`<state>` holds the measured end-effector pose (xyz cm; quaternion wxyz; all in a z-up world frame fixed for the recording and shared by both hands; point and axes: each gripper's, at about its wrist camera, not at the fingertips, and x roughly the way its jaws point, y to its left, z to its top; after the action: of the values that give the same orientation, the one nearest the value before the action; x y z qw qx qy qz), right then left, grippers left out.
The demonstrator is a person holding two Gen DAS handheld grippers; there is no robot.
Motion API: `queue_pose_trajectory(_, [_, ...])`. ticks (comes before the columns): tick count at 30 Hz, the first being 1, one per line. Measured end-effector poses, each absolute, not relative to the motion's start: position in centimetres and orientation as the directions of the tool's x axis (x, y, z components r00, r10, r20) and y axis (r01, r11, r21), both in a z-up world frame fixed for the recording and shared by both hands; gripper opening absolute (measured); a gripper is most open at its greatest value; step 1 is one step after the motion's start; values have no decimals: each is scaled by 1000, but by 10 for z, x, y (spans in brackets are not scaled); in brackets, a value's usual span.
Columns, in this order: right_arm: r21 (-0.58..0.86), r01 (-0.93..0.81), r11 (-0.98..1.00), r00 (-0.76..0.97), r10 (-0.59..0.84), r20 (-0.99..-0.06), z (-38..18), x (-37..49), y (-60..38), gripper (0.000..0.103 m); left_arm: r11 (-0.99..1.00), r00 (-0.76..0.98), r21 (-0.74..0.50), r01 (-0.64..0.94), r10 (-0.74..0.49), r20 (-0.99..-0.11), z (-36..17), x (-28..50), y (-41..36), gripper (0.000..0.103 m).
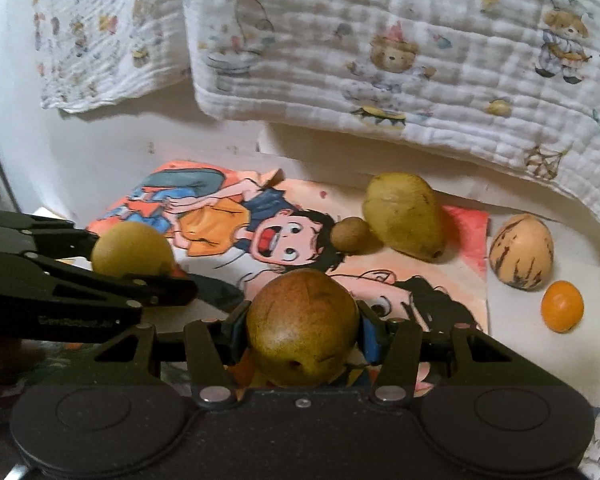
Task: Organize fruits
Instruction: 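Grasp the yellow pear with the left tool while the right tool grasps the brown pear, then carry the yellow pear in the left tool and brown pear in the right tool over the tray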
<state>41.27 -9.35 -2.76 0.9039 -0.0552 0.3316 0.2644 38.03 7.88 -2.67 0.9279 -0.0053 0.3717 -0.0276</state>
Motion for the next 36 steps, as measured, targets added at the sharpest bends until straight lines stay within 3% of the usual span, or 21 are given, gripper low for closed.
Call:
queue_pose_trajectory(21, [83, -568, 819, 649, 508, -566, 12, 327, -127, 55, 986, 732, -94, 140, -167, -661, 9, 299, 54, 66])
queue_pose_trajectory(36, [80, -570, 817, 628, 497, -599, 6, 248, -162, 55, 974, 702, -105, 199, -216, -678, 7, 235, 35, 66])
